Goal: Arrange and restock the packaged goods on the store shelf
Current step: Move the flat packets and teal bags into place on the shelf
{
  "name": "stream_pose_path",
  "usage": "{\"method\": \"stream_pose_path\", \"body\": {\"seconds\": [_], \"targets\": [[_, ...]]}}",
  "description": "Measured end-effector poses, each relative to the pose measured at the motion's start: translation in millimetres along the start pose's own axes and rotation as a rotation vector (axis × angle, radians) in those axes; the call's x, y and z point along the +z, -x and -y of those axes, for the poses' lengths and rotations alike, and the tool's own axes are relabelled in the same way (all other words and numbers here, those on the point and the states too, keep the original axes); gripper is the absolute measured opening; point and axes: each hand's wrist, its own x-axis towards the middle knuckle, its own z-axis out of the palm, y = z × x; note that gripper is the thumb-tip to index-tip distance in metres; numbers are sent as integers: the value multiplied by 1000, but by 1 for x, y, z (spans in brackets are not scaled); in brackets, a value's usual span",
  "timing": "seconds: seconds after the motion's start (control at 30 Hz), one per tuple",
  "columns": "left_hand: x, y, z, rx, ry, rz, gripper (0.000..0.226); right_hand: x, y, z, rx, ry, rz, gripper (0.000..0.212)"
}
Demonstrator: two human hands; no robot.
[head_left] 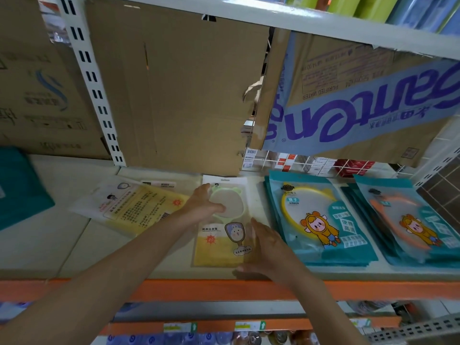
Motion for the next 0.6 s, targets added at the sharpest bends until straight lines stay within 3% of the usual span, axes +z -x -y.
{"method": "stream_pose_path", "body": {"seconds": [0.1,0.27,0.43,0.6], "targets": [[-1,6,-6,35,17,16,75,-8,-1,0,18,-82,8,110],[-24,18,-17,147,26,-36,61,-18,-7,8,-37,-143,-23,100],[-90,19,3,215,-163,-169,57,-19,-26,27,-92,-161,-64,86],[-147,21,47,172,-338,-176,61,-6,-62,60,-53,-334,-65,69]]}}
